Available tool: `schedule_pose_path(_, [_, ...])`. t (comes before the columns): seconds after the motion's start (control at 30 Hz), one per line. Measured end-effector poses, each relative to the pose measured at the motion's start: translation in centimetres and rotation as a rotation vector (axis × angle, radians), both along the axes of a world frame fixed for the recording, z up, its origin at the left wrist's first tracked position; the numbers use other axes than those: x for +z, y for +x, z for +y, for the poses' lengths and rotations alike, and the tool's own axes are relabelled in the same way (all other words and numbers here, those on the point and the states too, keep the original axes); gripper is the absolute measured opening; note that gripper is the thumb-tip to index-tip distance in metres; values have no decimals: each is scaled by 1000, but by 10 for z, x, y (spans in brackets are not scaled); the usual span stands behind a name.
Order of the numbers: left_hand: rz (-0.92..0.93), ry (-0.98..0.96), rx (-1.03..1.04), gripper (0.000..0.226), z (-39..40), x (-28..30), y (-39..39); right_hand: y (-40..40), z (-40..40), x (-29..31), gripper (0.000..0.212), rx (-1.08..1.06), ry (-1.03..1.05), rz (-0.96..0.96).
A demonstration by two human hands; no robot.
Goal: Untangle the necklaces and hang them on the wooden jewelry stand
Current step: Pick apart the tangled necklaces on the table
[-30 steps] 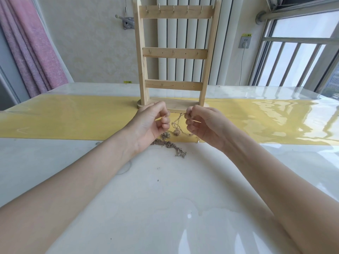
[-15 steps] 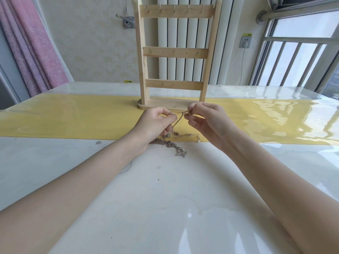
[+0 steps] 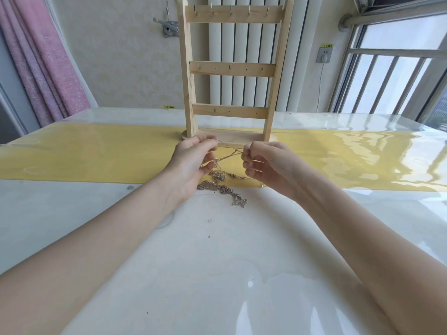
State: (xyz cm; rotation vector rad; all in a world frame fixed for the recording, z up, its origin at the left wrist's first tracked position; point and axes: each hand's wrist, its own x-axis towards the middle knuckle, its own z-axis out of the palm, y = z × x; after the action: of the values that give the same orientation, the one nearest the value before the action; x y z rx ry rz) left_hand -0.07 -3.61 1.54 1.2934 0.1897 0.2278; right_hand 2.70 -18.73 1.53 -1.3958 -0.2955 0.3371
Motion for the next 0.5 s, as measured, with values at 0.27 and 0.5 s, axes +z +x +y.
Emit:
schedule_pose_path(0.27, [-29, -41, -85, 13, -4, 0, 0, 1, -2, -2, 11, -97, -27, -71])
schedule_pose_path(0.5, [-81, -12, -103, 15, -4, 3, -2, 2, -1, -5, 19, -125, -117, -179])
